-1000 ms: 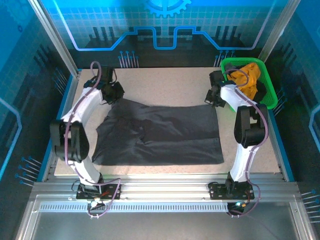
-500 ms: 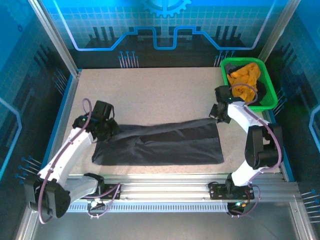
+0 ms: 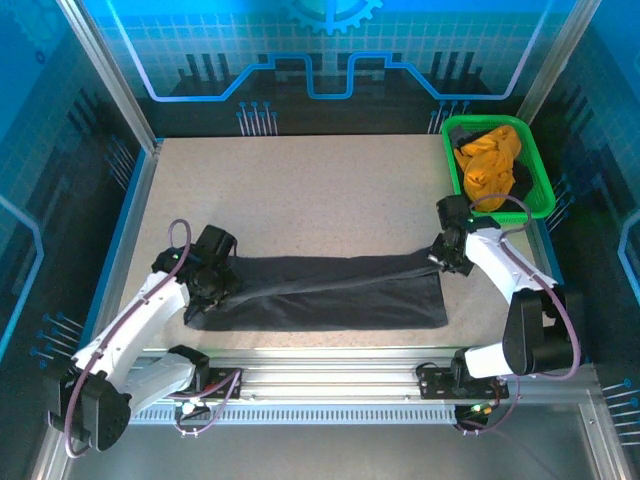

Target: Fold and stack the t-shirts

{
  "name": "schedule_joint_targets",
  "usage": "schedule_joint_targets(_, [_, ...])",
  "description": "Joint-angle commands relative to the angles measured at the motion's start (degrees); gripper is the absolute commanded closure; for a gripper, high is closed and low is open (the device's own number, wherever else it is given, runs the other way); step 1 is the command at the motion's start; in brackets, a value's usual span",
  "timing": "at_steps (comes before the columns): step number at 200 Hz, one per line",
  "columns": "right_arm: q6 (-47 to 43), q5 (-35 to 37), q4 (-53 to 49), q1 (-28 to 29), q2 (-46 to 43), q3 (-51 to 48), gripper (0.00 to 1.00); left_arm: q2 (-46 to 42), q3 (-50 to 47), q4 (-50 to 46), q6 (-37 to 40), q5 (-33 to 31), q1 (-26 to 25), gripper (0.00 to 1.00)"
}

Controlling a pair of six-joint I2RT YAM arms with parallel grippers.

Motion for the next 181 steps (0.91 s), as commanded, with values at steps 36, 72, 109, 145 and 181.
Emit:
schedule_joint_targets(36, [4.16, -0.63, -8.13, 3.09, -0.78, -1.62, 1.00, 0.35, -3.53, -0.93, -2.10, -1.24, -1.51, 1.00])
schedule_joint_targets(72, [6.09, -0.61, -12.56, 4.82, 0.32, -1.62, 1.00, 1.26, -4.78, -0.01, -2.24, -1.50, -1.80, 1.00])
schedule_joint_targets(109, [6.05, 0.94, -14.15, 4.98, 1.14, -3.49, 1.00, 1.40, -5.08, 0.01, -1.89, -1.90, -1.84, 1.00])
schedule_joint_targets(145, [6.12, 2.96, -16.87, 4.70, 2.74, -3.02, 1.00, 1.36, -5.12, -0.89, -1.65, -2.11, -1.97, 1.00])
schedule_joint_targets(181, [3.79, 0.74, -14.03, 3.10, 6.25, -1.45, 1.00, 2.18, -5.88, -1.56, -1.71, -1.41, -1.97, 1.00])
